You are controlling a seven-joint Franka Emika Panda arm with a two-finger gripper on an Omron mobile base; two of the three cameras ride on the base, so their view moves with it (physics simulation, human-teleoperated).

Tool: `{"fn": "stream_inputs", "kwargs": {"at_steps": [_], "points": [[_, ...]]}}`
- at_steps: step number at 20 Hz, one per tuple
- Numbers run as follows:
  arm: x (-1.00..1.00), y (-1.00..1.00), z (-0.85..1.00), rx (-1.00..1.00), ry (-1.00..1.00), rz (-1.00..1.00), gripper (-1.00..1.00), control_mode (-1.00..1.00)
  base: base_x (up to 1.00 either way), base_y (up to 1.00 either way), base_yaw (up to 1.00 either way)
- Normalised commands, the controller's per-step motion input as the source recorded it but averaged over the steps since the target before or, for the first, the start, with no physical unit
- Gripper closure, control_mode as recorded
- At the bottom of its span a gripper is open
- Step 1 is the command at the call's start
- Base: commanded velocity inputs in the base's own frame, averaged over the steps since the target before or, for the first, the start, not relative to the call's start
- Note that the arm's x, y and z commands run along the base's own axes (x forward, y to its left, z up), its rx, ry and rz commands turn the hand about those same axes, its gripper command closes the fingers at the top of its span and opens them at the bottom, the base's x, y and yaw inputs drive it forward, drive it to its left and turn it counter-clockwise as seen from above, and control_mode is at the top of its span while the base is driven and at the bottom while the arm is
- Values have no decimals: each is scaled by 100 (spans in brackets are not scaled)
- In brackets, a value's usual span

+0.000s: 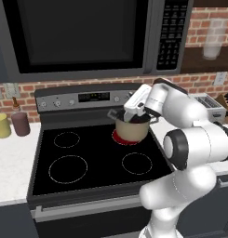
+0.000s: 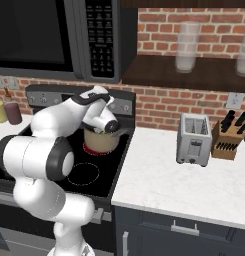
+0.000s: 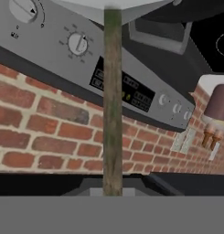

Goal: Put the lemon wedge and eggplant in the pot. Retrieve the spatula and lightly stir the vegetables in the pot.

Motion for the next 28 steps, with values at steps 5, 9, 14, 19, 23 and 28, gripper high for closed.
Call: {"fn": "stream_inputs", "kwargs": {"at_steps": [5, 9, 14, 19, 23, 28], "points": [[9, 0, -21, -1, 2, 0, 100, -100, 0, 0, 0], [-4, 2, -22, 0, 1, 0, 100, -100, 0, 0, 0], [-28, 1, -25, 0, 1, 0, 100, -100, 0, 0, 0], [-32, 1, -2, 0, 0, 0, 100, -100, 0, 0, 0], [-16, 9, 0, 0, 0, -1, 100, -100, 0, 0, 0], [0, 3, 20, 0, 0, -4, 100, -100, 0, 0, 0]]}}
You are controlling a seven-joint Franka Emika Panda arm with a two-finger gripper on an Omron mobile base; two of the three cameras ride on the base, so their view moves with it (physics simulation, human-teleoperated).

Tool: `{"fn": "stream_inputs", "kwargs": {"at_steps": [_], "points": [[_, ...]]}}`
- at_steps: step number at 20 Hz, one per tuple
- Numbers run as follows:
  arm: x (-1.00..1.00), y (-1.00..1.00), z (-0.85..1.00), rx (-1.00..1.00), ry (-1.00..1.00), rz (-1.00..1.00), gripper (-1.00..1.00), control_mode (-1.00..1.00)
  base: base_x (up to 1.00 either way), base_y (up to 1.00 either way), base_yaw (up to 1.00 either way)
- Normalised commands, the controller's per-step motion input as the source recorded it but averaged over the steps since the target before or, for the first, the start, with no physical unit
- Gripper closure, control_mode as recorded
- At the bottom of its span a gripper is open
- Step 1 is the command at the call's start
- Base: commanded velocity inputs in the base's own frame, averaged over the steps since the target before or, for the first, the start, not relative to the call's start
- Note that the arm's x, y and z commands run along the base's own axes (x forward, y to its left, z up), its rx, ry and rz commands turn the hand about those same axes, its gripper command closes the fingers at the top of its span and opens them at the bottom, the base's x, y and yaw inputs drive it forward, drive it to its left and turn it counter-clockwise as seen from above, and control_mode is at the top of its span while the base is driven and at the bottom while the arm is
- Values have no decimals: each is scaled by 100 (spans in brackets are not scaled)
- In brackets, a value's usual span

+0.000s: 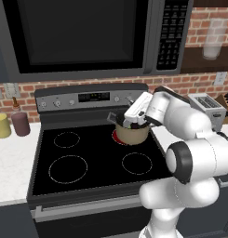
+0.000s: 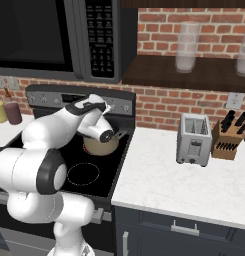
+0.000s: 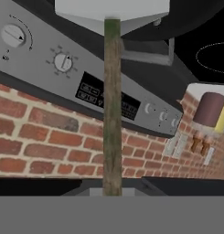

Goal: Put the lemon wedge and eggplant in the pot. Retrieve the spatula and lightly stir the vegetables in the pot.

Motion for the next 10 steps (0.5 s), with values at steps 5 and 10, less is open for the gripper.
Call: {"fn": "stream_inputs", "kwargs": {"at_steps": [5, 10], "points": [[0, 1, 30, 0, 2, -7, 100, -100, 0, 0, 0], [0, 0, 4, 0, 15, -6, 100, -100, 0, 0, 0]]}}
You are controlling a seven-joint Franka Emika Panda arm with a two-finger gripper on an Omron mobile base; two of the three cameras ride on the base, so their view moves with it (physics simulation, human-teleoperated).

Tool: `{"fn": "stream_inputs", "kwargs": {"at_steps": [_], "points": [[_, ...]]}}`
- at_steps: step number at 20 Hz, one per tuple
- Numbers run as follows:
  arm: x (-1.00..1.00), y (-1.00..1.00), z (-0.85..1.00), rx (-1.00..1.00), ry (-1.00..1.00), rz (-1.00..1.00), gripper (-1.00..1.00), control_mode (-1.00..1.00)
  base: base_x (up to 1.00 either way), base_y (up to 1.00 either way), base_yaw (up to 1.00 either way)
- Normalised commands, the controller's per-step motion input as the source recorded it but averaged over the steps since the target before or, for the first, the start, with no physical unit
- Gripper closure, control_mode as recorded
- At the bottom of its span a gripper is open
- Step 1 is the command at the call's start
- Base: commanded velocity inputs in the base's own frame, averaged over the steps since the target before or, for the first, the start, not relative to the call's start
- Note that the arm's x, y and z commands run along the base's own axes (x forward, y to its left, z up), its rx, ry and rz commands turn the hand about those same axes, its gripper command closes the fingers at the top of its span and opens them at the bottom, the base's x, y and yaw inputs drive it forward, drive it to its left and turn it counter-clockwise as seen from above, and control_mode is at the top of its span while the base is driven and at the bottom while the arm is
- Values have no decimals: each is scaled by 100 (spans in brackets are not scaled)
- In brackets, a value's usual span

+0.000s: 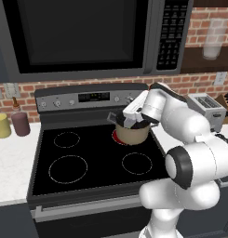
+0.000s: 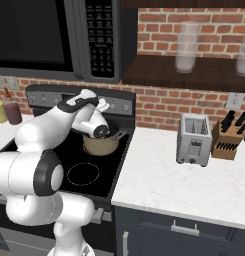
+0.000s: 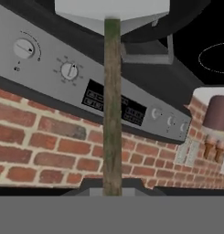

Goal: Put the lemon wedge and eggplant in the pot. Retrieve the spatula and lightly stir the vegetables in the pot.

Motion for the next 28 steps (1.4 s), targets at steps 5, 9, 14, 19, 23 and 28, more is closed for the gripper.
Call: {"fn": "stream_inputs", "kwargs": {"at_steps": [5, 9, 14, 19, 23, 28], "points": [[0, 0, -28, 0, 17, -1, 100, -100, 0, 0, 0], [0, 0, -46, 0, 14, 0, 100, -100, 0, 0, 0], [1, 0, -41, 10, 1, 8, 100, -100, 0, 0, 0], [-16, -2, -4, 16, -11, 20, 100, -100, 0, 0, 0], [-17, -8, 19, 16, -17, 18, 100, -100, 0, 0, 0], [0, -6, 6, 7, -8, 10, 100, -100, 0, 0, 0]]}}
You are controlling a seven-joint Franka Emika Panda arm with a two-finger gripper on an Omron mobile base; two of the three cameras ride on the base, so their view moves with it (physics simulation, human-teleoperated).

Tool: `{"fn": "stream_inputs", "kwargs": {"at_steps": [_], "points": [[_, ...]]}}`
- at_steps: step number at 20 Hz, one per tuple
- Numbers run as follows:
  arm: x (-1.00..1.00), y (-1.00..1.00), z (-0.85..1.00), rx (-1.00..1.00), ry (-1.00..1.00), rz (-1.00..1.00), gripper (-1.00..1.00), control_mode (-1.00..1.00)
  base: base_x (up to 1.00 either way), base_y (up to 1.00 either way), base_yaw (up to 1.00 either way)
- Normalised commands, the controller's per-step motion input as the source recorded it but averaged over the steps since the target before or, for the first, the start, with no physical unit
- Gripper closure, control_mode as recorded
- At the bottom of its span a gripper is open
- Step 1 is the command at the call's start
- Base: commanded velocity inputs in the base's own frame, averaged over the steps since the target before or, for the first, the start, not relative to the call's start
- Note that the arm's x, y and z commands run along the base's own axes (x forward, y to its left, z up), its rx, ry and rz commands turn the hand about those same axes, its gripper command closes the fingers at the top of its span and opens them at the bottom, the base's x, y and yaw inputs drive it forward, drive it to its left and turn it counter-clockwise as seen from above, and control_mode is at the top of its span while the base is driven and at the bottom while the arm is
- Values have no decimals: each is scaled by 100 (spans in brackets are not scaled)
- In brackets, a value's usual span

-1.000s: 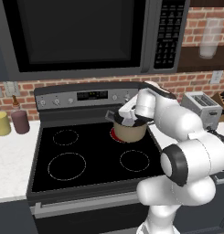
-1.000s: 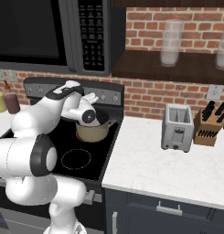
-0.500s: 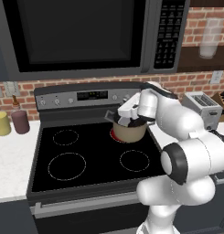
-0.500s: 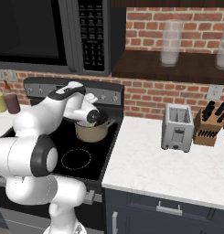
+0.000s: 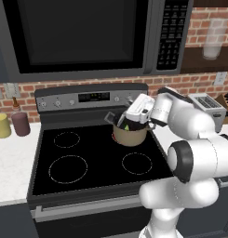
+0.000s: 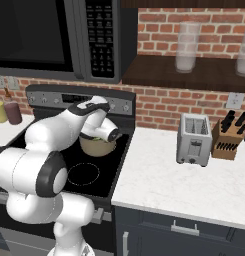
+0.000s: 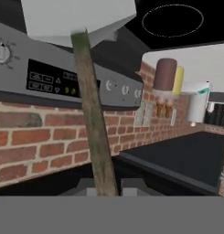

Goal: Put the lemon wedge and eggplant in the pot. Retrieve the spatula and lightly stir the vegetables in the pot.

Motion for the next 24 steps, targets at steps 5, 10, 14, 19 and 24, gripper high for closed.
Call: {"fn": "stream_inputs", "kwargs": {"at_steps": [5, 10, 14, 19, 24], "points": [[15, -3, 0, 0, 6, -1, 100, -100, 0, 0, 0], [7, -4, 9, 0, 9, -10, 100, -100, 0, 0, 0], [0, -2, 35, 0, 7, -16, 100, -100, 0, 0, 0], [0, -20, 18, 0, 3, -7, 100, -100, 0, 0, 0], [12, -20, -4, -3, 7, -2, 100, -100, 0, 0, 0]]}}
